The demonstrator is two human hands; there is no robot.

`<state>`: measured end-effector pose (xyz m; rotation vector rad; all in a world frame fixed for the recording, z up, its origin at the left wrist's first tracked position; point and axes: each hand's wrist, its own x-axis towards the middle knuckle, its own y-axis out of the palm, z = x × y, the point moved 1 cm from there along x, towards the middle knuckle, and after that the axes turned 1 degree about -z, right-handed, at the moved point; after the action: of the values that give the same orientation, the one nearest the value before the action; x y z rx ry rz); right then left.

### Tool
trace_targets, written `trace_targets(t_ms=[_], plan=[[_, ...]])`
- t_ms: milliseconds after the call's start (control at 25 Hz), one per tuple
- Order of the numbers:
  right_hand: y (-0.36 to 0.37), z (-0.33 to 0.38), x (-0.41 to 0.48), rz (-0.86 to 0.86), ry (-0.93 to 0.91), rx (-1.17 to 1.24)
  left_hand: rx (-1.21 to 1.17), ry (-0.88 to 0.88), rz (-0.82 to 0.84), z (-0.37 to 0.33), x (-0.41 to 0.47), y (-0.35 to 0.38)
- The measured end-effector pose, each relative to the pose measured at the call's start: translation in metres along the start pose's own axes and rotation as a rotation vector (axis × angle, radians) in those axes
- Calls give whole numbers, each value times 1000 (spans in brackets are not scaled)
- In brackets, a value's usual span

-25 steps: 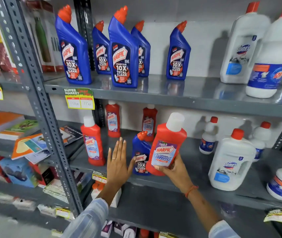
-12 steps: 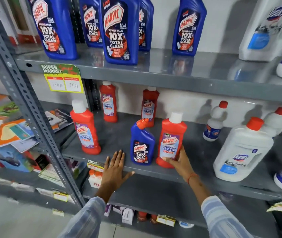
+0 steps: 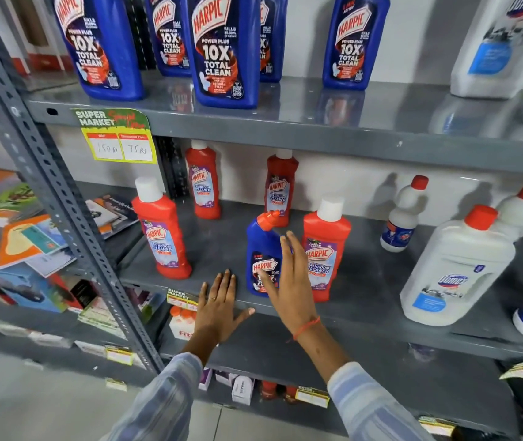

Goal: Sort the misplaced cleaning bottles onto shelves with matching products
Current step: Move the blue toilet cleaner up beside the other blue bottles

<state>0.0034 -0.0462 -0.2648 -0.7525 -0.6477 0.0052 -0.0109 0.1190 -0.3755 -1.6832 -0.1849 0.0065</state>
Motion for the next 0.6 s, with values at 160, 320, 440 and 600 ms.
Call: trace_targets(t_ms=[160,320,440,600], plan=[[15,-3,17,145,114,-97,18,-3,52,-1,2,-5],[10,-5,28,69,71,-177,9,-7,113,-2,2,-10],[-1,-6,34,177,117,7,39,13,209,-1,4,-20],[-20,-2,22,231,139,220,-10,3,283,-7,9,-55]])
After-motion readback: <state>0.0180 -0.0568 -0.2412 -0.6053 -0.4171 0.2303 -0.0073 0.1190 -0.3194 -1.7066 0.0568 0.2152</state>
